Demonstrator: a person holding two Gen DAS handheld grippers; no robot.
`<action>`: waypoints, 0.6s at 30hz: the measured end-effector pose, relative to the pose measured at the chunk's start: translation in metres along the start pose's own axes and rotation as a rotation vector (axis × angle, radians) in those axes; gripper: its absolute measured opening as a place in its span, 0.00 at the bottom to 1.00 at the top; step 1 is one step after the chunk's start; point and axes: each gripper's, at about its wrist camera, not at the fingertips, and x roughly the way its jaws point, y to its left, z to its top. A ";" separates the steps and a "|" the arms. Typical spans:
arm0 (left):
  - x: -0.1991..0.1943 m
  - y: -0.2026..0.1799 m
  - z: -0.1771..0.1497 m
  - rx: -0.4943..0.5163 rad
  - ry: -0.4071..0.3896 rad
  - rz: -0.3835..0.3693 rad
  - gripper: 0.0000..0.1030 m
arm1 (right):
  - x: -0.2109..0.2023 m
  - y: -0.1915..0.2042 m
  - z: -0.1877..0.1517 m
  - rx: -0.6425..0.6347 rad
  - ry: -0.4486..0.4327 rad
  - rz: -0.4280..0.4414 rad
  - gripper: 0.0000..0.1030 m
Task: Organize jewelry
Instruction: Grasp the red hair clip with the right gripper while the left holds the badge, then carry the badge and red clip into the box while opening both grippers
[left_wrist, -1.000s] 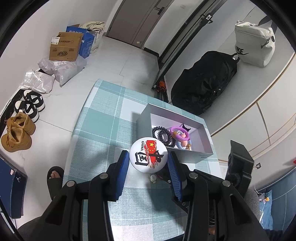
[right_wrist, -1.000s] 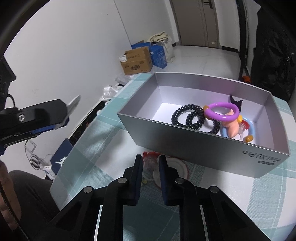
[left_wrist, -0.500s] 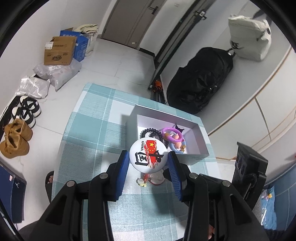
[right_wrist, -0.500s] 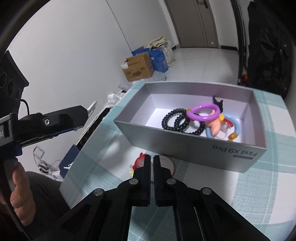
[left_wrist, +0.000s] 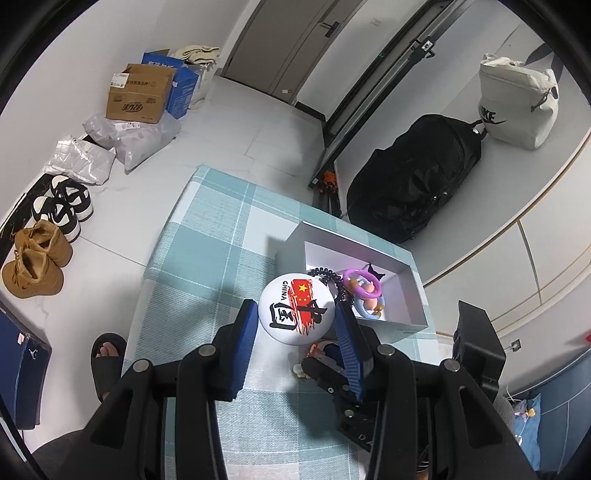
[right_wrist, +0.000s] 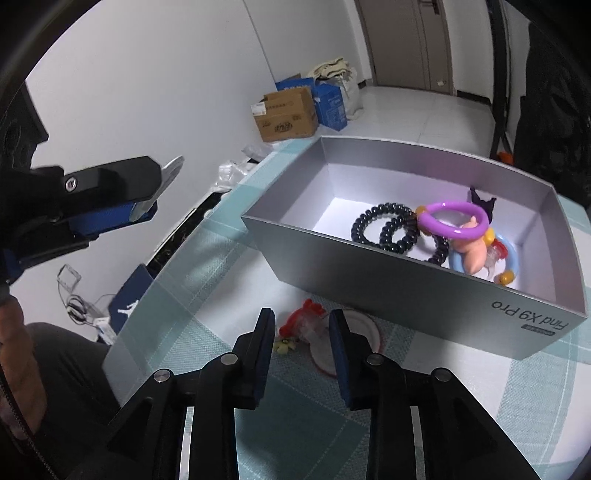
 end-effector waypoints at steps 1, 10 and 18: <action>0.000 -0.001 0.000 0.004 0.002 -0.001 0.36 | 0.001 0.000 0.000 -0.002 0.002 -0.003 0.29; 0.002 -0.002 0.000 0.009 0.007 -0.004 0.36 | -0.009 -0.011 -0.003 0.028 -0.021 0.026 0.18; 0.001 -0.016 0.000 0.053 -0.009 -0.030 0.36 | -0.040 -0.011 0.007 0.027 -0.093 0.087 0.18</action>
